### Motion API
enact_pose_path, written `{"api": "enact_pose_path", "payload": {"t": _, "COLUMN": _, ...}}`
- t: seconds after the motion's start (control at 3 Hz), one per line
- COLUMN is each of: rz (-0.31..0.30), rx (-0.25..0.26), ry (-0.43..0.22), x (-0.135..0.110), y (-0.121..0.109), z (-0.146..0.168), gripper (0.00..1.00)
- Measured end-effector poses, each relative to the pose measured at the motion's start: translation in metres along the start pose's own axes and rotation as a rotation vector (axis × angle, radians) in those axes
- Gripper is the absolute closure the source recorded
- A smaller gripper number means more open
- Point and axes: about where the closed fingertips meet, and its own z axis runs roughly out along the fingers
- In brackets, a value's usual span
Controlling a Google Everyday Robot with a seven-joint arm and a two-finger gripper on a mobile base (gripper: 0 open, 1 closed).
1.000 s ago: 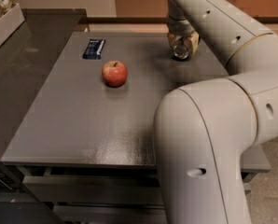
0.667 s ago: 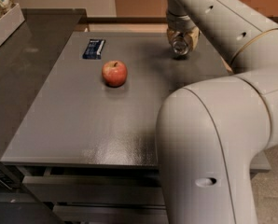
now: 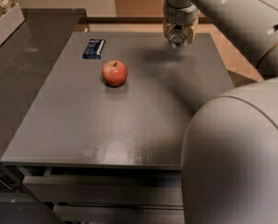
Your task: Pick pepsi can
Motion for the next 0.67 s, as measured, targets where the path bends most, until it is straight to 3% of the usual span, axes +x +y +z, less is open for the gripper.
{"api": "enact_pose_path", "payload": {"t": 0.67, "rz": -0.161, "rx": -0.086, "ry": -0.069, "x": 0.017, "y": -0.006, "z": -0.064, "gripper": 1.0}}
